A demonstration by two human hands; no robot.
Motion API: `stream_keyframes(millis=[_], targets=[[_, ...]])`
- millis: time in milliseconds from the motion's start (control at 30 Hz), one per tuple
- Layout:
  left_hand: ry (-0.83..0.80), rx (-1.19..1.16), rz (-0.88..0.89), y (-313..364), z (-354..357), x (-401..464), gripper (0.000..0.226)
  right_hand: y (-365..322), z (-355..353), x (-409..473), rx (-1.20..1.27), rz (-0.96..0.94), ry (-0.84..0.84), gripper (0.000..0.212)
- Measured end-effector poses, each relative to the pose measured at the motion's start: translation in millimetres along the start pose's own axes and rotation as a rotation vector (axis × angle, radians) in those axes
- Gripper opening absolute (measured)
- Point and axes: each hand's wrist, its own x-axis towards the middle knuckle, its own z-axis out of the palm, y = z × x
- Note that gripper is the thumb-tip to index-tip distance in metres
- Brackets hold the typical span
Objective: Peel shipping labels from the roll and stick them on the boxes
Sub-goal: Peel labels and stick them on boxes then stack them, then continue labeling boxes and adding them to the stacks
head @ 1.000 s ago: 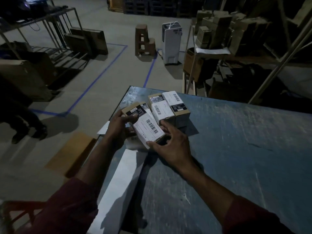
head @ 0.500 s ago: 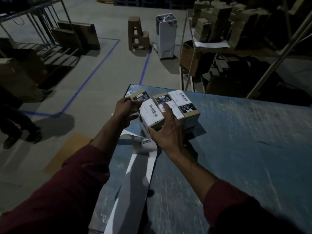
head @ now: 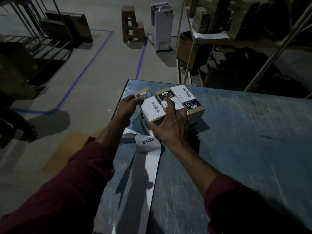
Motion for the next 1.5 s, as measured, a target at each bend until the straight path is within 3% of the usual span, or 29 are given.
stream_keyframes(millis=[133,300,400,500,633,733,833,967,1067,1267,1400,1500], targets=[[-0.019,0.064,0.013,-7,2,5,0.024,1,-3,2,-0.048,0.004,-0.015,0.090],[-0.027,0.156,-0.014,-56,-6,60,0.090,6,0,6,-0.166,-0.026,-0.035,0.076],[0.009,0.269,-0.019,-49,-6,49,0.114,9,-2,4,-0.156,-0.069,-0.025,0.076],[0.128,0.383,0.091,-12,0,-6,0.088,14,-7,-3,-0.070,-0.096,0.031,0.073],[0.346,0.197,0.441,1,9,-56,0.037,43,-22,-23,0.043,-0.126,0.134,0.049],[0.334,0.134,0.587,-3,33,-101,0.010,76,-34,-43,0.073,-0.084,0.134,0.032],[0.285,0.054,0.636,-12,64,-134,0.007,103,-51,-64,0.135,-0.076,0.182,0.021],[0.127,0.061,0.674,-20,122,-161,0.010,145,-91,-82,0.187,-0.029,0.176,0.012],[-0.135,0.159,0.630,-33,186,-181,0.008,189,-133,-94,0.229,0.076,0.187,0.022],[-0.614,0.543,0.580,-64,354,-212,0.004,318,-263,-131,0.058,0.255,0.406,0.005],[-0.842,0.852,0.630,-75,463,-242,0.035,413,-364,-153,-0.204,0.410,0.570,0.013],[-0.925,1.002,0.598,-89,515,-268,0.047,470,-421,-171,-0.431,0.511,0.561,0.023]])
